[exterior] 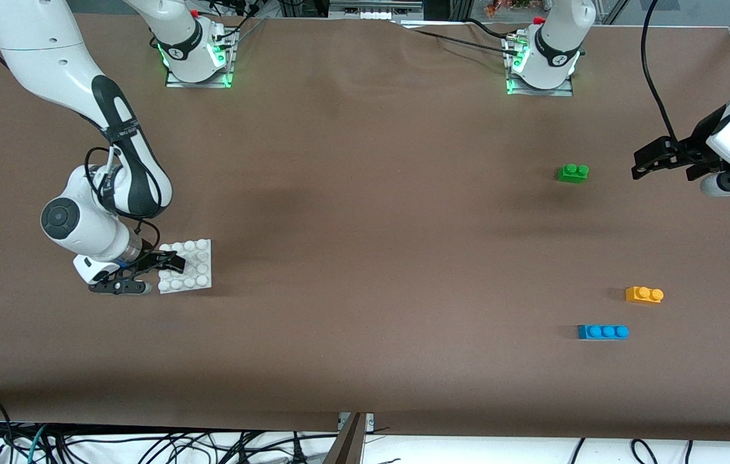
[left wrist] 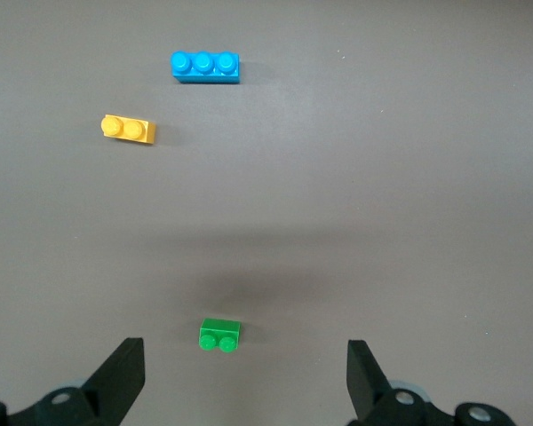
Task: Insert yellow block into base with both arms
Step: 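Close the right gripper on the edge of the white base plate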
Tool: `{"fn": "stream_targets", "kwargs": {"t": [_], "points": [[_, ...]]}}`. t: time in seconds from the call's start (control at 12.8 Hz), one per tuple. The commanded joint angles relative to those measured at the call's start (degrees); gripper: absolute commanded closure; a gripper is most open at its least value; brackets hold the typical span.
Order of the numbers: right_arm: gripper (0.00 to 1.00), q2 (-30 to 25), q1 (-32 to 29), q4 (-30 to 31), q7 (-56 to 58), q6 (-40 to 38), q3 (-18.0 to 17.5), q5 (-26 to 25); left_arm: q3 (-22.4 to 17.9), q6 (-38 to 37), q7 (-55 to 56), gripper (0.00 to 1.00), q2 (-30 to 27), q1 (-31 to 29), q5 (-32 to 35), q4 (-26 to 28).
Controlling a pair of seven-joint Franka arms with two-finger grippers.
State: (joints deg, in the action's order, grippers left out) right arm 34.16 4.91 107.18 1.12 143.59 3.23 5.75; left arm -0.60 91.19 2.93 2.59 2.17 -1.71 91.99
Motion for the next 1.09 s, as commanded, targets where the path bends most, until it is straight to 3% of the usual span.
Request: {"fn": "stream_targets", "kwargs": {"t": [0.0, 0.47, 0.7, 1.01], "points": [[0.05, 0.12, -0.69, 0.31, 1.87, 1.08, -0.42, 1.20, -0.10, -0.84, -1.44, 0.00, -0.31, -0.15, -0.31, -0.32], [0.15, 1.26, -0.77, 0.04, 2.39, 1.08, -0.42, 4.79, -0.10, -0.84, -1.44, 0.00, -0.31, -0.15, -0.31, -0.32], [0.19, 1.70, -0.69, -0.13, 6.95, 1.08, -0.42, 9.97, -0.10, -0.84, -1.44, 0.00, -0.31, -0.15, -0.31, -0.32], [0.19, 1.61, 0.19, -0.40, 7.40, 0.99, -0.42, 10.16, -0.10, -0.84, -1.44, 0.00, -0.31, -0.15, -0.31, -0.32]]}}
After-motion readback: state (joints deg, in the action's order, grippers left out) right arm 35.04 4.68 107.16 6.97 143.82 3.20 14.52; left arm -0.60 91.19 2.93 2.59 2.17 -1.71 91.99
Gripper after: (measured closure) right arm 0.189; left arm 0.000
